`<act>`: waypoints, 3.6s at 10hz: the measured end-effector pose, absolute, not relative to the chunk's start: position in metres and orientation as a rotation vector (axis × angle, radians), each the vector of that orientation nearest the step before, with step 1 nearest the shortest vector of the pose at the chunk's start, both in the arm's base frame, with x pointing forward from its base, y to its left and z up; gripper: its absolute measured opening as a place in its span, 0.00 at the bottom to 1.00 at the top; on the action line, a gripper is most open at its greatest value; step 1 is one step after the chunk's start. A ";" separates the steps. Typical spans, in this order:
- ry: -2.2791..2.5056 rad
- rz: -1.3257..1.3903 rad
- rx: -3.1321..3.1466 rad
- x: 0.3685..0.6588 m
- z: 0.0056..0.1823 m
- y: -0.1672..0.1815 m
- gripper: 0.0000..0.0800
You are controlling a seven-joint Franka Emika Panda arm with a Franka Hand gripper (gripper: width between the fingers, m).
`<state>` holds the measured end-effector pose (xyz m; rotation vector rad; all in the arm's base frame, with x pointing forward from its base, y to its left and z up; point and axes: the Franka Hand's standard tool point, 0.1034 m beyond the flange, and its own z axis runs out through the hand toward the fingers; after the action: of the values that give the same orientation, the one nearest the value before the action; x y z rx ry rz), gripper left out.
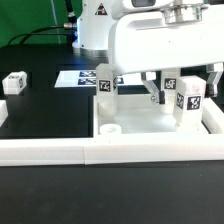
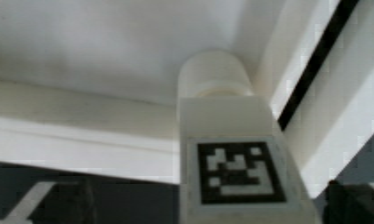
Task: Assemble square table
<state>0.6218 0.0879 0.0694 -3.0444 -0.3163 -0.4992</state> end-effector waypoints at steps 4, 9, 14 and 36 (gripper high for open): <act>-0.329 0.041 -3.072 0.623 0.070 0.092 0.81; -0.290 0.066 -3.075 0.631 0.072 0.090 0.48; 0.250 0.080 -3.085 0.631 0.071 0.092 0.36; 0.725 -0.091 -2.897 0.627 0.073 0.130 0.81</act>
Offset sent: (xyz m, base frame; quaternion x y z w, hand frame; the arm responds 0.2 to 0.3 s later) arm 0.0136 -0.0047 0.0024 -0.0073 -0.2080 0.0007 0.9781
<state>0.6268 0.1298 0.0735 -2.8965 0.7248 -0.0907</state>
